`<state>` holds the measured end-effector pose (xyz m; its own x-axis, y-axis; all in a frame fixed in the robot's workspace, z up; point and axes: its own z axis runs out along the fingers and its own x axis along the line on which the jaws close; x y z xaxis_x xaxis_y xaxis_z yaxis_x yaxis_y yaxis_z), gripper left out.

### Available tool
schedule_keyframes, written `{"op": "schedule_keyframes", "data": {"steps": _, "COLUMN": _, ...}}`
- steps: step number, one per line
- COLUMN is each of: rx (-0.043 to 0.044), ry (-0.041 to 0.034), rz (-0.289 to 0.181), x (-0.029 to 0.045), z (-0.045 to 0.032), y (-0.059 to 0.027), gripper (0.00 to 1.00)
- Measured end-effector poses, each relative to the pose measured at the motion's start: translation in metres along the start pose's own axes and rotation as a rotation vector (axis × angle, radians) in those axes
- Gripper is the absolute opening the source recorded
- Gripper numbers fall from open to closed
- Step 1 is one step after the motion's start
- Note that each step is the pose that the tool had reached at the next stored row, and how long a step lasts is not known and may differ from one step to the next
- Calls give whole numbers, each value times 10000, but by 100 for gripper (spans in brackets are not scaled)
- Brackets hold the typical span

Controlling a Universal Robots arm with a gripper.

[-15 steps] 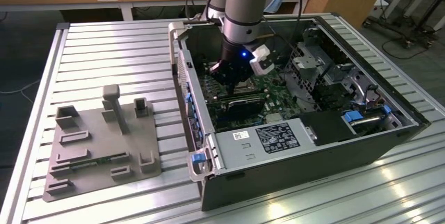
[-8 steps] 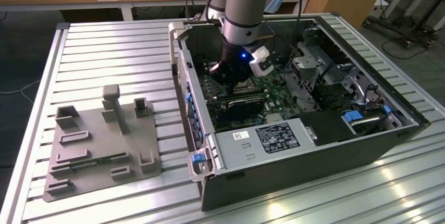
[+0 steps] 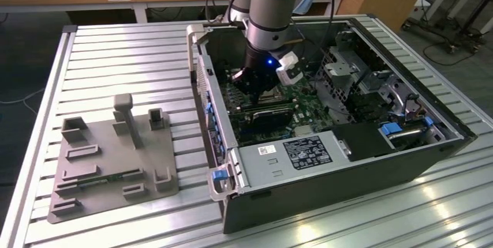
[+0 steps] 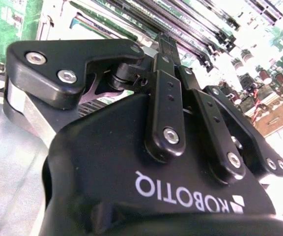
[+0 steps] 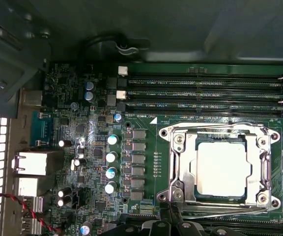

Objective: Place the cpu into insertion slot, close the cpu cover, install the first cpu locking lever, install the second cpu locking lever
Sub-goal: 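Install the second cpu locking lever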

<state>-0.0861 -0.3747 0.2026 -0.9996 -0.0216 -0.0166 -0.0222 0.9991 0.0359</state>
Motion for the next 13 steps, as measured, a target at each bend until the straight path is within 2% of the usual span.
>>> {"op": "schedule_keyframes", "data": {"steps": 13, "rx": -126, "ry": -3, "rz": 2, "x": 0, "z": 10, "y": 1, "gripper": 10}}
